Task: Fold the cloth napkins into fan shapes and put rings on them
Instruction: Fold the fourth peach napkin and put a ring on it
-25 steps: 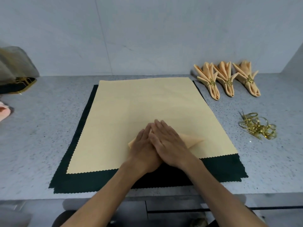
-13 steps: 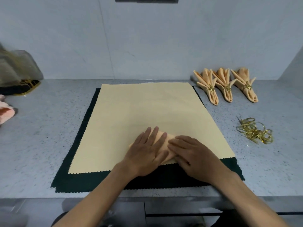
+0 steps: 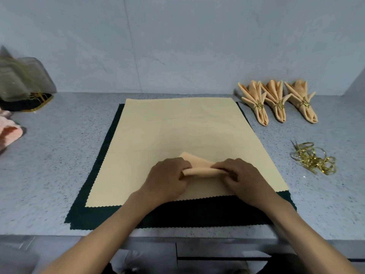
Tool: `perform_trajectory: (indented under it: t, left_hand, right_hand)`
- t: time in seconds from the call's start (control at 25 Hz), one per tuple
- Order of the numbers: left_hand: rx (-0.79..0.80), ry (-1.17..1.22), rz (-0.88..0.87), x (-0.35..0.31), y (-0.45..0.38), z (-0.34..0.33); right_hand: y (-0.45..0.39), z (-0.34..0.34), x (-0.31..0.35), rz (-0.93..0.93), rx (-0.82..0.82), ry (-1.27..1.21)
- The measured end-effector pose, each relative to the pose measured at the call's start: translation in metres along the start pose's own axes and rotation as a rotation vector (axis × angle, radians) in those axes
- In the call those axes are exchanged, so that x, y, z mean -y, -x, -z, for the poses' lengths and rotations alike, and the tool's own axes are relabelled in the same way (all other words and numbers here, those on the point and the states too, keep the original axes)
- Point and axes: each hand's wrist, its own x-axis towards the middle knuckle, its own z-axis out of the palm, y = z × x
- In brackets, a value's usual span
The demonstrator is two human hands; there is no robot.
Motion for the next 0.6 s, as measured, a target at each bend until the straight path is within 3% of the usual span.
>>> perform_trajectory:
  t: [0.12, 0.24, 0.36, 0.52, 0.6]
  left_hand:
    - [0.080, 0.474, 0.338, 0.014, -0.021, 0.007]
    - [0.073, 0.696, 0.421, 0.021, -0.031, -0.001]
    - [-0.035, 0.585, 0.392, 0.025, -0.036, -0.007]
    - [0.015, 0.367, 0.297, 0.026, -0.038, -0.008]
    - [-0.074, 0.155, 0.187, 0.022, -0.036, -0.007]
  right_hand:
    - [-0.001, 0.010, -0.005, -0.104, -0.033, -0.233]
    - [-0.005, 0.001, -0.004, -0.149, -0.159, -0.244]
    - [-0.009, -0.011, -0.009, -0.109, -0.240, -0.073]
    - [-0.001, -0.017, -0.020, -0.004, -0.279, 0.236]
    - [0.008, -0.019, -0.025, 0.091, -0.262, 0.359]
